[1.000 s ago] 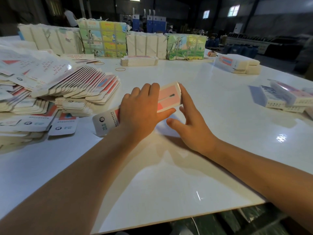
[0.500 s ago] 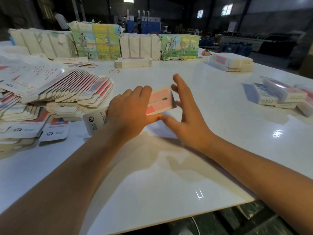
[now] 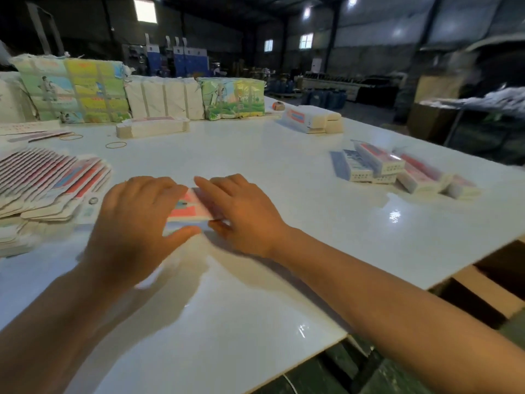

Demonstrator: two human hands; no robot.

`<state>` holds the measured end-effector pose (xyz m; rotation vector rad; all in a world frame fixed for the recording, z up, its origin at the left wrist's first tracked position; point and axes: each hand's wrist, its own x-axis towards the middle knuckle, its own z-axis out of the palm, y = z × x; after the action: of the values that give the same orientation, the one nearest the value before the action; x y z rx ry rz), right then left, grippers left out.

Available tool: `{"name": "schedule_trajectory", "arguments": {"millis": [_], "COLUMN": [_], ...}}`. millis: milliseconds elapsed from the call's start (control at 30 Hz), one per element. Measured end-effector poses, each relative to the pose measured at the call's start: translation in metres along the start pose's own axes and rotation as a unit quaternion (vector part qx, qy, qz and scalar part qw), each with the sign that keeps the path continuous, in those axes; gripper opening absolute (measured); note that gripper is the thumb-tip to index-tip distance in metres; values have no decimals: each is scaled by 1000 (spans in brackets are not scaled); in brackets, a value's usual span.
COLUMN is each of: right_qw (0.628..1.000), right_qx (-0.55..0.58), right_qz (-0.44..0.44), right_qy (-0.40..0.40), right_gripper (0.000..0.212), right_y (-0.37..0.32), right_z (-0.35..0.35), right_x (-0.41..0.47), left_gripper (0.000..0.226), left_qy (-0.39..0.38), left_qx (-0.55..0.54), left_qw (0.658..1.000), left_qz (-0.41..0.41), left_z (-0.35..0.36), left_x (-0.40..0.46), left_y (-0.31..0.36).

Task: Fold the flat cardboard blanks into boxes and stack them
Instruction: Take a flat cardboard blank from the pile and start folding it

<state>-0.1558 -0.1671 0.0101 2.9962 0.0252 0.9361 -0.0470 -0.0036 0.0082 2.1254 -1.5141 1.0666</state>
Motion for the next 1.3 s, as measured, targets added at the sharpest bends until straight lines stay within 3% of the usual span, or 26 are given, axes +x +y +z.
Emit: {"name": "schedule_trajectory", "arguments": {"millis": [100, 200, 300, 400, 500, 600, 667, 767, 833, 933, 1000, 1100, 1200, 1300], "right_qw": [988, 947, 891, 824, 754, 726, 720, 745, 800, 884, 926, 965, 978, 982], "right_qx": [3, 15, -23, -90, -143, -172, -183, -122, -72, 25, 99, 153, 100, 34], "right_qz": [123, 258, 392, 519, 627, 665, 667, 632, 548, 394, 298, 202, 163, 123], "right_qy": [92, 193, 228, 208, 134, 38, 49, 175, 234, 250, 207, 67, -84, -142], "right_gripper": [58, 39, 22, 27, 32, 41, 43, 38, 37, 33, 29, 25, 23, 26], "right_y": [45, 109, 184, 242, 269, 273, 273, 262, 240, 173, 114, 33, -12, -21], "right_z": [-24, -59, -94, -112, -108, -99, -96, -97, -97, -86, -69, -30, 12, 34], "right_x": [12, 15, -6, -51, -98, -119, -115, -78, -39, 20, 43, 48, 36, 22], "left_gripper": [55, 51, 18, 19, 26, 20, 15, 17, 23, 45, 47, 38, 39, 36], "left_qy": [17, -94, -130, -150, -169, -159, -162, -167, -169, -172, -168, -168, -177, -183], "left_qx": [-39, -107, -158, -149, -133, -159, -174, -151, -141, -138, -142, -155, -154, -163], "left_qw": [997, 985, 975, 973, 972, 968, 964, 966, 969, 963, 961, 960, 960, 957], "left_qz": [-64, -101, -89, -89, -96, -108, -121, -125, -115, -155, -170, -162, -154, -155], "left_z": [14, 39, 59, 77, 88, 89, 84, 65, 48, 29, 22, 17, 20, 24], "left_x": [-1, -13, -22, -23, -23, -26, -24, -17, -14, -7, -6, -6, -8, -10], "left_y": [-10, -20, -22, -30, -40, -39, -36, -25, -14, 4, 10, 10, 5, 2]}}
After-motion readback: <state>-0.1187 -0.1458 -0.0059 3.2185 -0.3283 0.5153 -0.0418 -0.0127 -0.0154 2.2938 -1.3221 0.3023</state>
